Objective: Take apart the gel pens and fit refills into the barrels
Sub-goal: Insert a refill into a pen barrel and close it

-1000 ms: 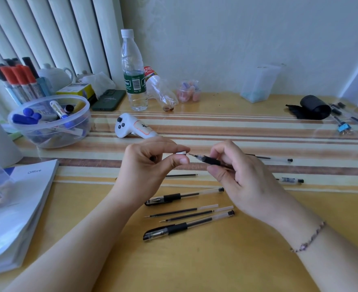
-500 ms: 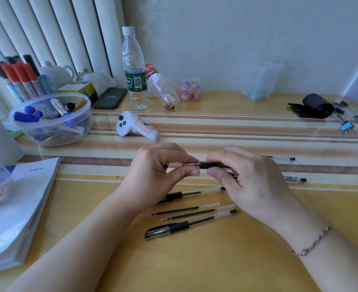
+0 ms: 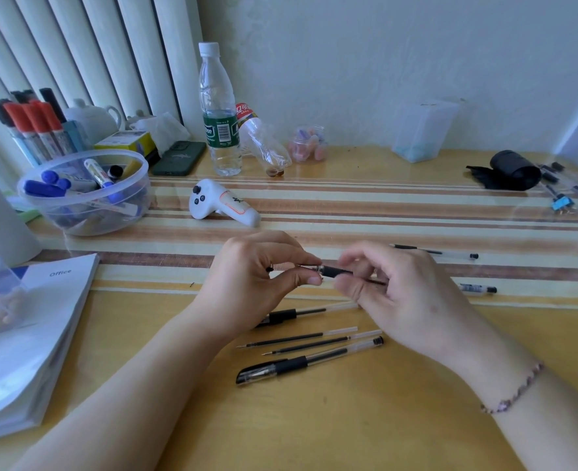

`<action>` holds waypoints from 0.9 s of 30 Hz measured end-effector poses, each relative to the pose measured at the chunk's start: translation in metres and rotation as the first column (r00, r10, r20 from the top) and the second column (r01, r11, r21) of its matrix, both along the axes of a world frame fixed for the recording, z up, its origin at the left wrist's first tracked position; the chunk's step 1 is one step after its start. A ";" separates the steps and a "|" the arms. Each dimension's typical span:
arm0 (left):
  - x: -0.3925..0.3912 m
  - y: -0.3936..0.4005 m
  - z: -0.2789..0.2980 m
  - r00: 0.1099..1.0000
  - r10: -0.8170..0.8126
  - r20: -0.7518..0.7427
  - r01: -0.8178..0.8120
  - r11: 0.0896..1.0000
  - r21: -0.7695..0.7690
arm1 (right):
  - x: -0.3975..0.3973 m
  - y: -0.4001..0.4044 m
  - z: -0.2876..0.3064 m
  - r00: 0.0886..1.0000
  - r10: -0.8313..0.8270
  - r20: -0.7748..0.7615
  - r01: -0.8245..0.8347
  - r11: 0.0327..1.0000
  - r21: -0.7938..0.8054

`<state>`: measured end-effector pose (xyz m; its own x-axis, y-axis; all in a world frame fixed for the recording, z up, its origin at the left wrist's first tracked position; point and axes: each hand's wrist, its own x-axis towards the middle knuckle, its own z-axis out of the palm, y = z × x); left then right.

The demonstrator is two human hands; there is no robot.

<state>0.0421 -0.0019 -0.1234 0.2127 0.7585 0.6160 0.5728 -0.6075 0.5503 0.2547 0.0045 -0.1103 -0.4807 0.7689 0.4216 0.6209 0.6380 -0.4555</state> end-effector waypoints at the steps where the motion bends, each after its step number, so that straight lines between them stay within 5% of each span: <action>1: 0.000 0.000 0.000 1.000 0.002 0.001 -0.002 1.000 0.001 | 0.000 0.000 0.000 1.000 -0.003 -0.008 0.003 1.000 -0.006; 19: 0.004 -0.005 0.005 0.999 -0.003 -0.037 0.005 0.999 0.053 | 0.002 -0.002 -0.003 0.995 0.004 0.102 -0.004 1.000 0.009; 24: -0.007 -0.003 0.001 0.999 0.024 0.044 -0.013 0.971 -0.240 | 0.005 0.004 -0.004 0.997 -0.059 -0.054 0.059 0.998 0.001; 27: -0.011 -0.001 -0.002 0.996 0.039 -0.081 -0.057 0.971 -0.233 | 0.009 0.008 -0.004 0.993 -0.092 -0.077 0.092 0.996 -0.001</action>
<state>0.0315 -0.0027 -0.1259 0.2115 0.8904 0.4030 0.6433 -0.4373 0.6285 0.2637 0.0121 -0.1140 -0.3739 0.8074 0.4563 0.6406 0.5806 -0.5025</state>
